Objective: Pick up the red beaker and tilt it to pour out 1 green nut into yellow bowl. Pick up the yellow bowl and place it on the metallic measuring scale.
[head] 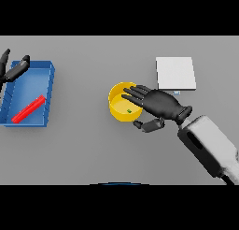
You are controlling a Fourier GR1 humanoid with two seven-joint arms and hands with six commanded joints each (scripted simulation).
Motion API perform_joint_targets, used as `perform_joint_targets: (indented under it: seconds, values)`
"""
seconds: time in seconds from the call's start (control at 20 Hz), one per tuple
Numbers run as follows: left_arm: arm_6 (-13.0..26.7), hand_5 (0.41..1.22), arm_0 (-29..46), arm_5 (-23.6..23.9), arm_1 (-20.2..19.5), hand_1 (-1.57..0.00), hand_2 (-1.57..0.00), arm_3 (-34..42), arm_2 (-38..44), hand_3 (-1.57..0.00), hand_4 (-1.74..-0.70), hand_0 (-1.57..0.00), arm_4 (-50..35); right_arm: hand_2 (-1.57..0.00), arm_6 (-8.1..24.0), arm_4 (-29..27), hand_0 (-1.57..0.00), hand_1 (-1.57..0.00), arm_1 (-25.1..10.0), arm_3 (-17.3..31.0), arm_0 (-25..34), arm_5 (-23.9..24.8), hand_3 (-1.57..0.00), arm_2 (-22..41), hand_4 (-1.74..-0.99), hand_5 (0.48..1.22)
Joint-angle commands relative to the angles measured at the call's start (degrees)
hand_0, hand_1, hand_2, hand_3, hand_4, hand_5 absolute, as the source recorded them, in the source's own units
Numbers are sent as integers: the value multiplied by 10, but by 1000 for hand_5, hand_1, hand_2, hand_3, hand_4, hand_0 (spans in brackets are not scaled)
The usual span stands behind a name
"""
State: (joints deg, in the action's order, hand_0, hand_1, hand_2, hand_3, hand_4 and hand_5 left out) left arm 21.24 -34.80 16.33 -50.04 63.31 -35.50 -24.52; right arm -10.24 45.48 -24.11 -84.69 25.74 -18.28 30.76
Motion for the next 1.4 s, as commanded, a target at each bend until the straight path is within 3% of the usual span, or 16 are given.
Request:
perform_joint_targets:
  seconds: [0.0,0.15,0.55,0.9,1.0,1.1,1.15,1.25,1.35]
  values:
    - [-1,682,4,2,-4,0,0,5,1,0,-716,0,-1,1,-7,8,1,1,0,11,13,-9,1,12,-1211,704]
    - [-8,688,12,0,-5,0,0,2,4,1,-722,0,-5,1,-21,30,1,1,1,57,52,-35,1,42,-1219,705]
    - [-16,688,16,-5,-3,1,1,0,8,1,-723,1,-12,1,-18,75,1,1,33,158,128,-67,1,100,-1259,714]
    - [-27,686,24,-1,-9,1,1,5,13,1,-719,1,-15,1,-6,71,1,1,53,198,151,-96,1,105,-1305,763]
    - [-28,686,23,-5,-14,1,1,4,14,1,-713,1,-14,-19,2,64,-3,-16,60,206,152,-107,-43,99,-1336,810]
    - [-30,691,24,-8,-10,1,1,-6,14,1,-714,1,-15,-176,4,66,-287,-236,58,197,147,-114,-173,103,-1387,873]
    - [-32,692,24,-6,-10,1,1,-4,18,1,-716,1,-18,-310,-1,70,-544,-473,61,203,147,-108,-262,106,-1420,943]
    - [-30,692,19,-5,-8,1,1,-3,17,1,-719,1,-17,-695,-9,70,-914,-869,58,196,147,-109,-456,108,-1512,1043]
    - [-31,696,18,-8,-15,1,1,1,19,1,-722,1,-18,-1010,-23,67,-1150,-1121,58,201,148,-104,-716,108,-1586,1107]
